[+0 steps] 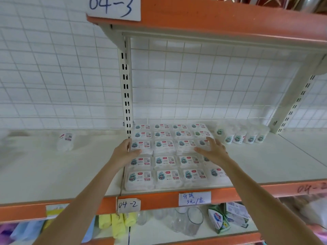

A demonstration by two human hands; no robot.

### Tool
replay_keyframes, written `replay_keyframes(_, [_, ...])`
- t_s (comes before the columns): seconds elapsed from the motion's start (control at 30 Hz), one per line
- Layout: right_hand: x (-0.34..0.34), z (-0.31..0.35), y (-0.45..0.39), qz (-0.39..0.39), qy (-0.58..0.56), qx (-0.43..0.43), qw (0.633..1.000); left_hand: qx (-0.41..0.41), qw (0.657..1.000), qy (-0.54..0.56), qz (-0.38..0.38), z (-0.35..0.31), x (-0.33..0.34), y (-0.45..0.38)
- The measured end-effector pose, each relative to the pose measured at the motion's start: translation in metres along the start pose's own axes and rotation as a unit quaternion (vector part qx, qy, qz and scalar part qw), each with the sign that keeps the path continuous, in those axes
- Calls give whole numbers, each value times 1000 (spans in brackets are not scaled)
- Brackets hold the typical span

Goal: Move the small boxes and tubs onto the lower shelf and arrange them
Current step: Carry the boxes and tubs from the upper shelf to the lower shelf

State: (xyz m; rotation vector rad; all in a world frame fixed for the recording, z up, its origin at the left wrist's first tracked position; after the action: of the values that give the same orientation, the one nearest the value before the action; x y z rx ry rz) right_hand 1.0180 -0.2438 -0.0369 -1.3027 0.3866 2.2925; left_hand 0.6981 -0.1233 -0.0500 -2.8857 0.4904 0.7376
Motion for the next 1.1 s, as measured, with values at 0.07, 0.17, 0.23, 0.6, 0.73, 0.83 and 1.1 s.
replay_keyframes(0.07, [-7,7,8,-30,43,-9,999,15,1000,-3,12,-10,-1,3])
replay_keyframes(0.17, [-23,23,29,-99,69,-57,991,52,998,-34,-17,-26,-13,14])
replay_keyframes(0.23, [-32,33,50,-131,108,-96,981,100,988,-97,-59,-35,-26,25])
replay_keyframes(0.6, [-12,21,209,-163,204,-220,940,258,884,-377,-102,-27,-21,173])
replay_keyframes(0.73, [3,-2,264,-151,169,-224,948,207,889,-394,-106,-3,-12,245])
replay_keyframes(0.83, [20,-21,297,-107,163,-232,953,181,908,-363,-106,18,-3,300])
replay_keyframes(1.1, [92,-10,369,5,175,-300,938,48,916,-381,-115,80,-30,425])
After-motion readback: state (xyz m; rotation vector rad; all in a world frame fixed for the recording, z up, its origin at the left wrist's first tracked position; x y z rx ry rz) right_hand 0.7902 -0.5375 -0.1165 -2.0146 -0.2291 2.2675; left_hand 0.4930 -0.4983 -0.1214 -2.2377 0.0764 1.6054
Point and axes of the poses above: each hand's wrist, its own y-axis away from the middle knuckle, its own x-axis out of the palm, z = x × y, the point moved 7 cm from there along -y, towards the middle knuckle, and after that the axes turned 1 degree about -z, right-handed, at the moved point
